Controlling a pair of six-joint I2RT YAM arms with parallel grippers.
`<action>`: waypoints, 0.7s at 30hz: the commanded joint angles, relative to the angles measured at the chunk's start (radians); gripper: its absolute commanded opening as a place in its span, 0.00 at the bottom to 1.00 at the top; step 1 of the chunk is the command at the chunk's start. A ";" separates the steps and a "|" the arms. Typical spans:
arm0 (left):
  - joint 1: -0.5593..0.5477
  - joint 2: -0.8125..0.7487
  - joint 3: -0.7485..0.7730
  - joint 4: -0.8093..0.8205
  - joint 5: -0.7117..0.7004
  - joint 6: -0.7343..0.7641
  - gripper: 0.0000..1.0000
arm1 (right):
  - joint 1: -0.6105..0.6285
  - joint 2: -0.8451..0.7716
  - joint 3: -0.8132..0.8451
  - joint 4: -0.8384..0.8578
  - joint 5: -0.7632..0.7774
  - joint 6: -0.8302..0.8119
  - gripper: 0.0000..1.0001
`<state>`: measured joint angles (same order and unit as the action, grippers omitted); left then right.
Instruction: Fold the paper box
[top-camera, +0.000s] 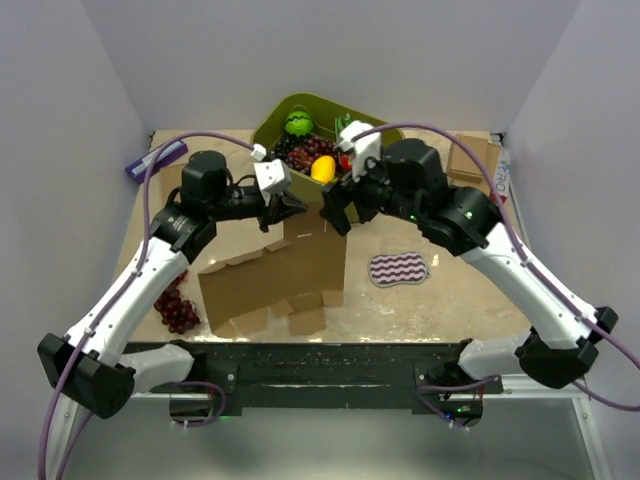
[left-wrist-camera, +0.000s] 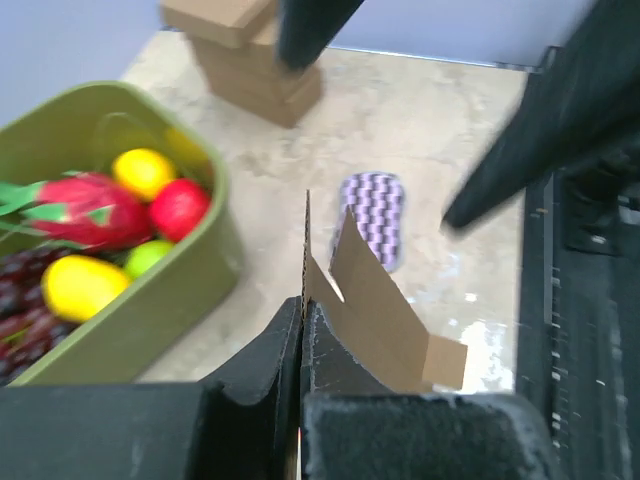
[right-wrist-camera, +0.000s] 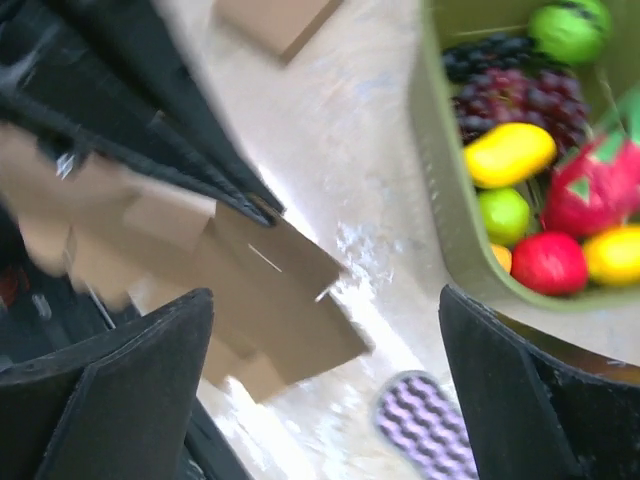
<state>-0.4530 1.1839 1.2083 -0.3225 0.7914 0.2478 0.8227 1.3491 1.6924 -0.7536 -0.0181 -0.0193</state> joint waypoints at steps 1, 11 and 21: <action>0.000 -0.105 -0.071 0.285 -0.239 -0.114 0.00 | -0.072 -0.129 -0.118 0.159 0.233 0.433 0.99; 0.002 -0.224 -0.231 0.465 -0.208 -0.160 0.00 | -0.088 -0.306 -0.563 0.582 0.113 0.803 0.99; 0.046 -0.231 -0.216 0.476 -0.164 -0.291 0.00 | -0.089 -0.349 -0.746 0.766 0.076 0.205 0.99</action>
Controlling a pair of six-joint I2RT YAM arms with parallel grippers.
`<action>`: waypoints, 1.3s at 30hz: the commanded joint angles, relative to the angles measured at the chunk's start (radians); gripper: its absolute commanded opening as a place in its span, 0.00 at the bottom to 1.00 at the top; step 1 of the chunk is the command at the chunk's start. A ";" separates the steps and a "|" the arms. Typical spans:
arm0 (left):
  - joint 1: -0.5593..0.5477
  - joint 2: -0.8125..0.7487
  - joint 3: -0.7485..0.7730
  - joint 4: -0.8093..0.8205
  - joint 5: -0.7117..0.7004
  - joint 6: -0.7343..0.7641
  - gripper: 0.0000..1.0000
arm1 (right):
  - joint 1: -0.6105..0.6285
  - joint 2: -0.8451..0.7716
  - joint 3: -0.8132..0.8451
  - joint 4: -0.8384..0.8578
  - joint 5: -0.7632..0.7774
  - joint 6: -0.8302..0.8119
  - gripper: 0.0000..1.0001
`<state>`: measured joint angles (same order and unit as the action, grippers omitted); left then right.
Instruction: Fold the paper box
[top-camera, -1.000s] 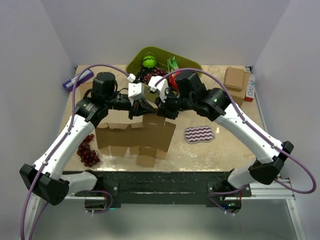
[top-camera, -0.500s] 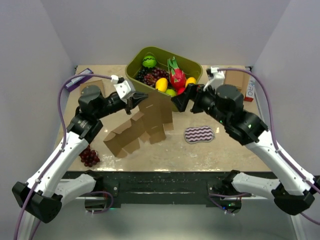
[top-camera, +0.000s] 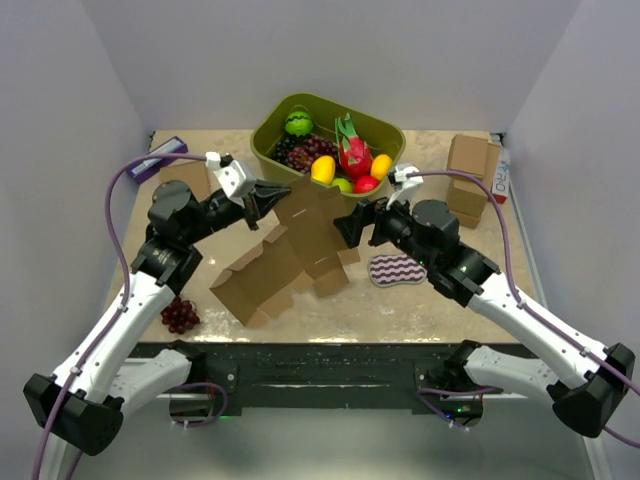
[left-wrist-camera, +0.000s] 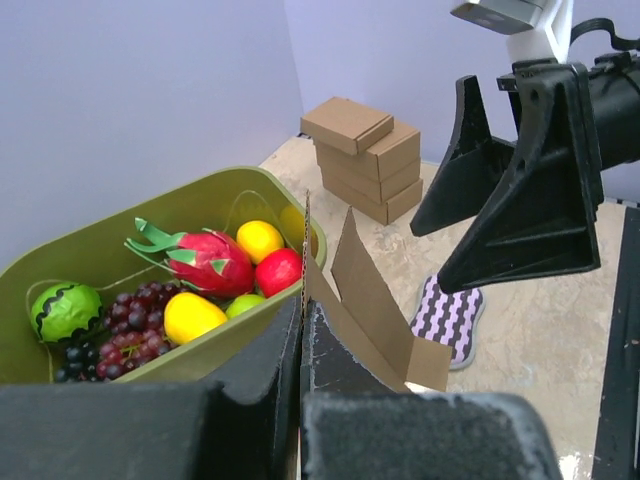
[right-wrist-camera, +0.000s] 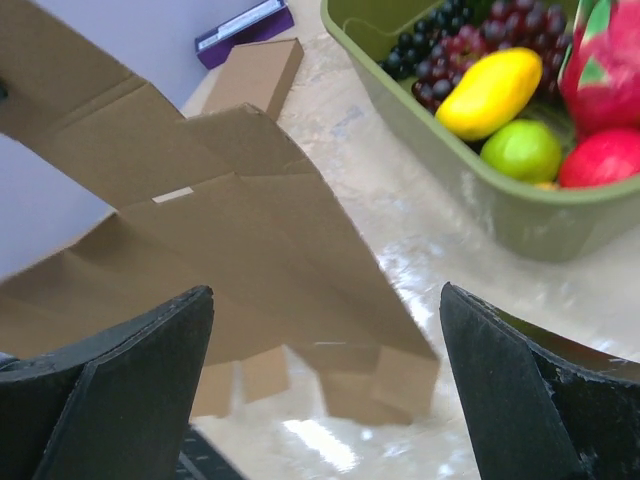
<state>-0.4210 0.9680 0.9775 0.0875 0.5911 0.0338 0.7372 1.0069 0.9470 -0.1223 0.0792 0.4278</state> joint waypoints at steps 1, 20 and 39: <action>0.021 -0.015 0.015 0.067 0.047 -0.084 0.00 | -0.004 -0.002 -0.001 0.133 -0.006 -0.263 0.99; 0.097 -0.041 -0.025 0.166 0.236 -0.222 0.00 | -0.055 0.119 0.045 0.125 -0.374 -0.459 0.60; 0.143 -0.114 -0.083 0.060 -0.063 -0.095 1.00 | -0.055 0.217 0.429 -0.551 -0.343 -0.520 0.00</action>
<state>-0.3008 0.8848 0.8894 0.1452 0.6044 -0.0925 0.6865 1.1835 1.2659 -0.4389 -0.3000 -0.0628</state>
